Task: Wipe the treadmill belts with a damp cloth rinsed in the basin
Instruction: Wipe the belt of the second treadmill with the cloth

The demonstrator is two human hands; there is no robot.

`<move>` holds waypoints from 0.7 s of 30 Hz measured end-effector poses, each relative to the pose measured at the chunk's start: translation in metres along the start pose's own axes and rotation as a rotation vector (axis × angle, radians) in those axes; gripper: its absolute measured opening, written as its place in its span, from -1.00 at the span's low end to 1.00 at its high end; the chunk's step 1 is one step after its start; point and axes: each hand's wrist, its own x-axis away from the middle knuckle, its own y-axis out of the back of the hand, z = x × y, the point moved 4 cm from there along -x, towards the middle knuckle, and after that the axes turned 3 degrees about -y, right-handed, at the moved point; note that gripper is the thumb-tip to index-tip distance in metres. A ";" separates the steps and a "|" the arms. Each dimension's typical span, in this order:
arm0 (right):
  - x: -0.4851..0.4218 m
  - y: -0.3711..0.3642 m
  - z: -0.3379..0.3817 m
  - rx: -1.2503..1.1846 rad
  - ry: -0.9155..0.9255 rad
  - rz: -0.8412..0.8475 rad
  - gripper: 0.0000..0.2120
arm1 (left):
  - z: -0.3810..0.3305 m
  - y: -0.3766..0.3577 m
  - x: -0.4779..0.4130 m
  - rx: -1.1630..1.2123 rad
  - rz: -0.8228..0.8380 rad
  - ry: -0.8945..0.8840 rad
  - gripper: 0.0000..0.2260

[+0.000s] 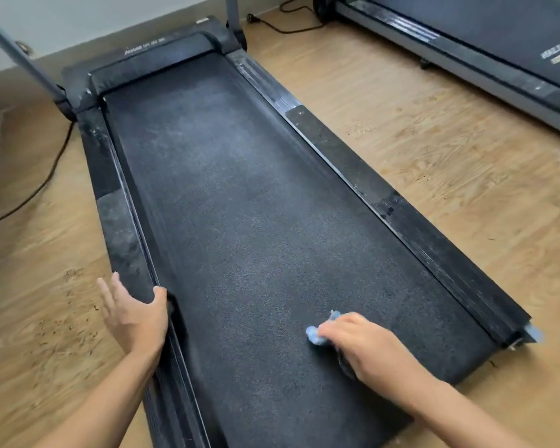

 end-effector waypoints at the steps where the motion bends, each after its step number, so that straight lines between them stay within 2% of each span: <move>1: -0.015 0.007 -0.022 0.016 -0.169 -0.008 -0.82 | -0.015 -0.003 0.003 0.031 -0.014 -0.087 -0.30; 3: -0.049 0.032 -0.055 -0.131 -0.376 -0.045 -0.83 | -0.062 -0.017 0.015 0.154 0.051 -0.262 -0.39; 5: -0.077 0.086 -0.072 -0.205 -0.460 -0.172 -0.78 | -0.125 -0.032 0.034 0.269 0.197 -0.470 -0.46; 7: -0.102 0.152 -0.078 -0.131 -0.487 -0.268 -0.79 | -0.196 -0.037 0.049 0.342 0.393 -0.711 -0.48; 9: -0.122 0.208 -0.072 -0.038 -0.490 -0.269 -0.76 | -0.268 -0.031 0.054 0.273 0.549 -0.994 -0.46; 11: -0.135 0.259 -0.057 0.030 -0.438 -0.271 -0.72 | -0.334 -0.018 0.056 0.075 0.608 -1.279 -0.40; 12: -0.137 0.280 -0.047 0.079 -0.426 -0.255 -0.73 | -0.359 -0.010 0.055 -0.013 0.640 -1.366 -0.37; 13: -0.143 0.302 -0.034 0.114 -0.415 -0.240 -0.74 | -0.386 -0.001 0.045 -0.090 0.667 -1.411 -0.32; 16: -0.169 0.346 0.003 0.286 -0.414 -0.141 -0.88 | -0.448 0.024 0.009 -0.330 0.711 -1.376 -0.24; 18: -0.208 0.376 0.027 0.524 -0.351 -0.152 -0.91 | -0.487 0.049 -0.019 -0.480 0.623 -1.343 -0.29; 20: -0.254 0.403 0.051 0.736 -0.259 -0.201 -0.84 | -0.518 0.074 -0.047 -0.627 0.551 -1.309 -0.43; 21: -0.280 0.416 0.065 0.762 -0.208 -0.220 -0.78 | -0.527 0.085 -0.066 -0.708 0.530 -1.273 -0.48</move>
